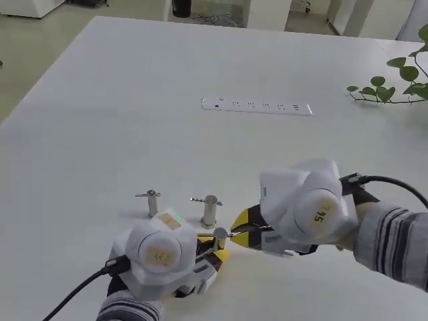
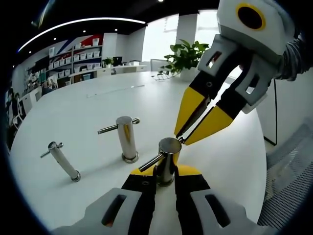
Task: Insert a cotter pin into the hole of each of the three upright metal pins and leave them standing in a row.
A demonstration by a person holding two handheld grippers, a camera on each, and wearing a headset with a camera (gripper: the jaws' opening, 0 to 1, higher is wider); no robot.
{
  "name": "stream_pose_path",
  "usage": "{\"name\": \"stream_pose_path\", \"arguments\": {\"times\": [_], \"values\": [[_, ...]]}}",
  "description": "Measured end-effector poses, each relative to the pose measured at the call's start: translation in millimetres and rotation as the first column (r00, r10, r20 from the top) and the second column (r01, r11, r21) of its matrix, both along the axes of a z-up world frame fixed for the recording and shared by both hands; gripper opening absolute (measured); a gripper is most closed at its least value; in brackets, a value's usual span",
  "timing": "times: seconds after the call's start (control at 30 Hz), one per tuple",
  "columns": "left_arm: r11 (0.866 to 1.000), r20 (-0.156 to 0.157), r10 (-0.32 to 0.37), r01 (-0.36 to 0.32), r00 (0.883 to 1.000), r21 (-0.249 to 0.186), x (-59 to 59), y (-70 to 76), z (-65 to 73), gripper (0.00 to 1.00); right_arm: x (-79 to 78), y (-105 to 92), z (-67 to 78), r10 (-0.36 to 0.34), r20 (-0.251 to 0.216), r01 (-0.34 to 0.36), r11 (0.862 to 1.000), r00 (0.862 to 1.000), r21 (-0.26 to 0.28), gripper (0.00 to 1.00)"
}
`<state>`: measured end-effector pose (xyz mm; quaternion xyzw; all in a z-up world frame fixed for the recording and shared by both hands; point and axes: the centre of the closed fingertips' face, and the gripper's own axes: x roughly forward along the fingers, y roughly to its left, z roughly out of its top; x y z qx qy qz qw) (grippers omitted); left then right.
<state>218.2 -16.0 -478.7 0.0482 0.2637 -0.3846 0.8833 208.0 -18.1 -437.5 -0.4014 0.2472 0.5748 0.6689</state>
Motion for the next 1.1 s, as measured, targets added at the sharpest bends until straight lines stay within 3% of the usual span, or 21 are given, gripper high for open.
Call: {"name": "stream_pose_path", "arguments": {"times": [0.6,0.77,0.9,1.1], "values": [[1.000,-0.006,0.004,-0.004,1.000,0.014,-0.6,1.1,-0.7,0.11,-1.9,2.7,-1.0,-0.027,-0.021,0.028,1.000,0.999,0.003,0.00],[0.999,-0.006,0.010,-0.010,1.000,0.037,-0.2,9.8,0.2,0.19,1.5,4.4,0.1,-0.044,-0.014,0.044,0.999,0.999,0.014,0.06],[0.999,-0.007,0.010,-0.010,1.000,0.034,-2.3,16.7,5.0,0.26,-0.4,13.0,3.0,-0.064,-0.064,0.068,0.996,0.996,0.065,0.11],[1.000,0.006,-0.003,0.003,1.000,0.016,-8.6,20.9,16.4,0.36,0.8,22.0,-4.9,-0.110,-0.138,0.124,0.988,0.984,0.096,0.12]]}}
